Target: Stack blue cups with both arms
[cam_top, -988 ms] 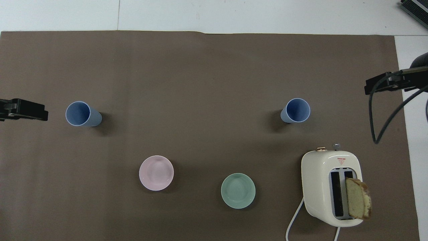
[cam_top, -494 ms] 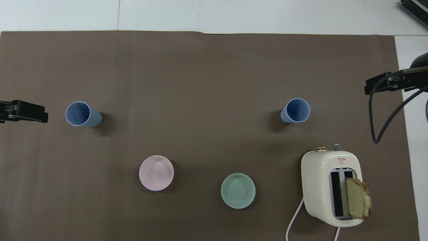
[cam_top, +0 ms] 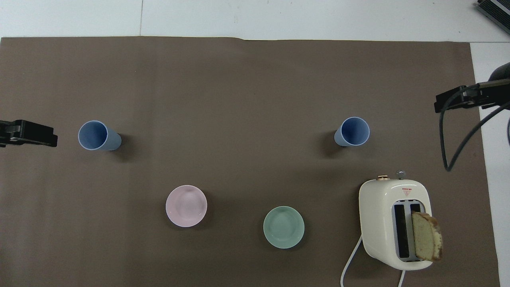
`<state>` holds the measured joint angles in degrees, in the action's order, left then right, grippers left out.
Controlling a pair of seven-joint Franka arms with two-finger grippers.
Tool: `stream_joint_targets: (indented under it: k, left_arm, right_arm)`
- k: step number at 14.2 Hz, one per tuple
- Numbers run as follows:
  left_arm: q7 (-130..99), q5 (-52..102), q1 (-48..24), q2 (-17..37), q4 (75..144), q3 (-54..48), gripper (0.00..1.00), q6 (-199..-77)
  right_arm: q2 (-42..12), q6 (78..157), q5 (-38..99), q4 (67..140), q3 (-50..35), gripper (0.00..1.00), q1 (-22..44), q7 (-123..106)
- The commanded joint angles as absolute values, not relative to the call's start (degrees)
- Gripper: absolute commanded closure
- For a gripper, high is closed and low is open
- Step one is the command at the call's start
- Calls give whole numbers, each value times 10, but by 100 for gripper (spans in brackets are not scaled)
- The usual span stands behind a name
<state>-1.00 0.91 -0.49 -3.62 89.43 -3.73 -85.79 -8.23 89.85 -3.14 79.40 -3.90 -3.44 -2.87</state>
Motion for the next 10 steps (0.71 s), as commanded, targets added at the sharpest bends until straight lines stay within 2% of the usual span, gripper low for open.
stream_joint_targets:
  k: [1, 10]
  left_arm:
    - [-7, 17, -3, -46, 903, -36, 0, -853]
    - [0, 17, -4, -49, 918, -36, 0, -859]
  right_arm:
    - [-70, 896, -25, 806, -44, 0, -43, -47]
    - [-70, 895, -25, 806, -44, 0, -43, -47]
